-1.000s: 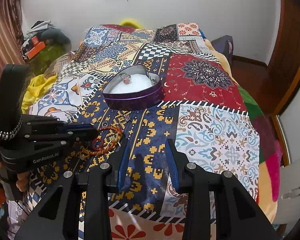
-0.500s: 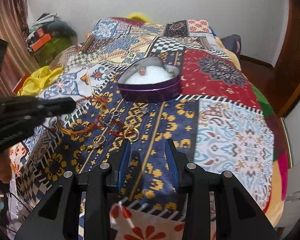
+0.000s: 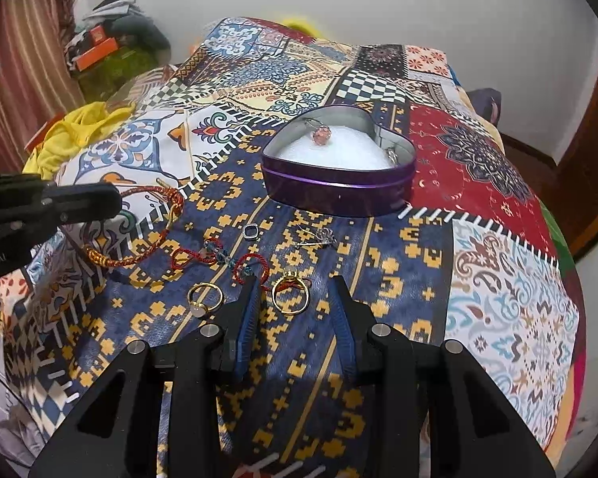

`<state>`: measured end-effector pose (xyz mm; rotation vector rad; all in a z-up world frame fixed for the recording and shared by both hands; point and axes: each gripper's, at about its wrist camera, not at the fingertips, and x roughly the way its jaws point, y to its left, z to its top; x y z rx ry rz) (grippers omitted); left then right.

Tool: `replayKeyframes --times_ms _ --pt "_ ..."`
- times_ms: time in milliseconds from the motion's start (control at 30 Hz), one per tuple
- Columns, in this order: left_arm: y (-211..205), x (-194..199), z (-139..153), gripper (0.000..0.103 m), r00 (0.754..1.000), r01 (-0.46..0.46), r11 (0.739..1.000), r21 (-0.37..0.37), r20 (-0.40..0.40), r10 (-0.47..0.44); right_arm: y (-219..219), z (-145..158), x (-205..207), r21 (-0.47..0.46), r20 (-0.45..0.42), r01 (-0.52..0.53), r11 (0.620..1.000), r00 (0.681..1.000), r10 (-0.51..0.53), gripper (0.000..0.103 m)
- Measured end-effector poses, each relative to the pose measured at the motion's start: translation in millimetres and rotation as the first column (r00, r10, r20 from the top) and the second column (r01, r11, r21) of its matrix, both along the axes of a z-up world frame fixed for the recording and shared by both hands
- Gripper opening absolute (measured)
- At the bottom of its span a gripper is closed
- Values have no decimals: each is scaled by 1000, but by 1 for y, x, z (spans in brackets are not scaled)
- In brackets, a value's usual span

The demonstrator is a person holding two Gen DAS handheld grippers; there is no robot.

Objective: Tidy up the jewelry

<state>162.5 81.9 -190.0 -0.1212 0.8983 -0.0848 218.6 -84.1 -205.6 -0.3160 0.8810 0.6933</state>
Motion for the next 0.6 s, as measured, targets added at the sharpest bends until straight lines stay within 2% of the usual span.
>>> replayKeyframes --times_ms 67,300,600 --pt "-1 1 0 1 1000 0 1000 -2 0 0 1 0 1 3 -4 -11 1000 1000 11 17" --pt "-5 1 7 1 1000 6 1000 -1 19 -6 -5 7 -5 12 5 -2 1000 1000 1 17" --pt "-12 7 26 1 998 10 1000 2 69 -10 -24 44 -8 89 68 51 995 996 -57 17"
